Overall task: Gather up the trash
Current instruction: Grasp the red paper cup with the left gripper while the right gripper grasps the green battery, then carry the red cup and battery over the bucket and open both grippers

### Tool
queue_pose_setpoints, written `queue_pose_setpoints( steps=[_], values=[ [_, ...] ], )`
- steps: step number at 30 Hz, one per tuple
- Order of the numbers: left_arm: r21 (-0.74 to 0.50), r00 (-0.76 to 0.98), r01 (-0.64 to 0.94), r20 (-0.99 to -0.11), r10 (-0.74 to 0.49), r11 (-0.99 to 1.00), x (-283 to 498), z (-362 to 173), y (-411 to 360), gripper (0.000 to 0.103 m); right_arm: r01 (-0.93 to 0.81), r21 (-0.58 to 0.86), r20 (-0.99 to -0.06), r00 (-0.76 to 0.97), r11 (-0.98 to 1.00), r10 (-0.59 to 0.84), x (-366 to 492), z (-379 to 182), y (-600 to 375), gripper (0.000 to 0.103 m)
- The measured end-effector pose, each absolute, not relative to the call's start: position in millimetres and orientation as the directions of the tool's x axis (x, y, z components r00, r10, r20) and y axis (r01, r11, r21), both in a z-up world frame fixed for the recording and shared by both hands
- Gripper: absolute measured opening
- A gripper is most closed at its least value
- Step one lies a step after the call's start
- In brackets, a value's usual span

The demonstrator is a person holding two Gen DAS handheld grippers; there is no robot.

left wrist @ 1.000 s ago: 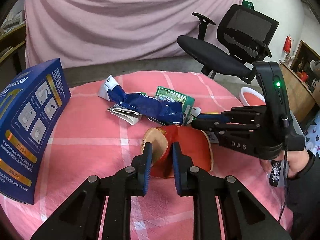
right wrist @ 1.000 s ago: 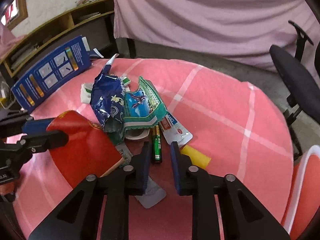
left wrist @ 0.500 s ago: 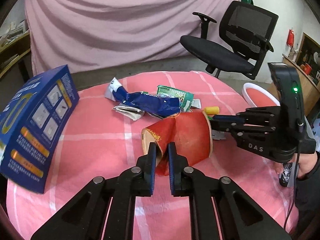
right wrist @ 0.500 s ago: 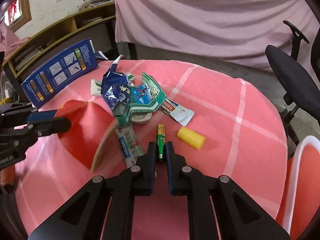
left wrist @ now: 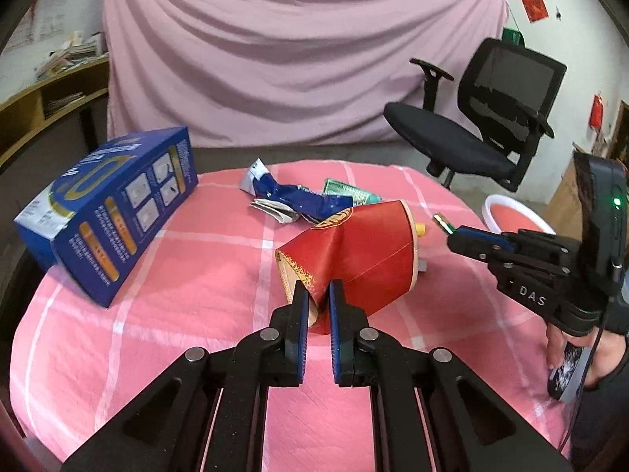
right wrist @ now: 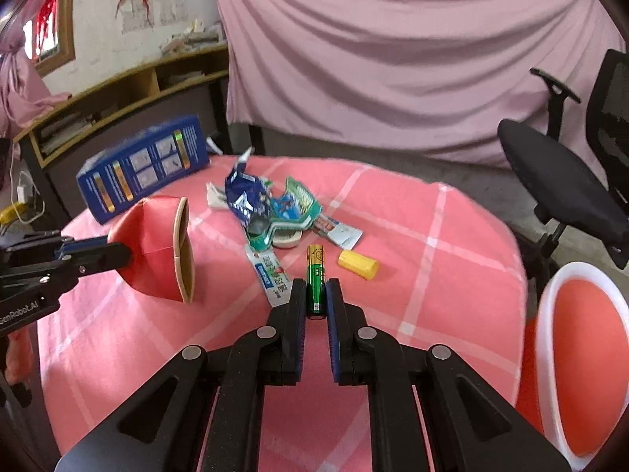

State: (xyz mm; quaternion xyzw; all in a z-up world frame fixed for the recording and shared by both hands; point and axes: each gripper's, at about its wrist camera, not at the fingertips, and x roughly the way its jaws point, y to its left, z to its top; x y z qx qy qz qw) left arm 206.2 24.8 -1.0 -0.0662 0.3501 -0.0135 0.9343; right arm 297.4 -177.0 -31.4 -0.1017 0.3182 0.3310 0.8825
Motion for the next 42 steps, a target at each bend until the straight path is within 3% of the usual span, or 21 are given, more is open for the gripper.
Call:
queue_pose_setpoints(
  steps=[15,27,33,42],
  values=[
    [-0.177,0.908,-0.067,-0.419,-0.014,0.982,196.6,57.8,5.9,0.007,-0.581,0.101,-0.286,0.76,0.807,0.583,265.9,20.0,-229.3,0.008],
    [-0.12,0.965,0.065,-0.246,-0.093,0.991,216.7,94.2,-53.6,0.007,-0.445,0.126,0.0,0.894,0.887,0.449,245.6,48.0,-287.3,0.008],
    [-0.08,0.959,0.154,-0.23,-0.168,0.985,238.8,99.9,-100.0,0.007,-0.336,0.138,0.031,0.942,0.932,0.335,250.4,50.0,-323.9,0.008],
    [-0.074,0.926,0.271,-0.252,-0.281,0.96,275.6,93.7,-168.0,0.007,-0.147,0.226,-0.037,0.987,0.963,0.159,267.9,36.8,-388.7,0.008]
  ],
)
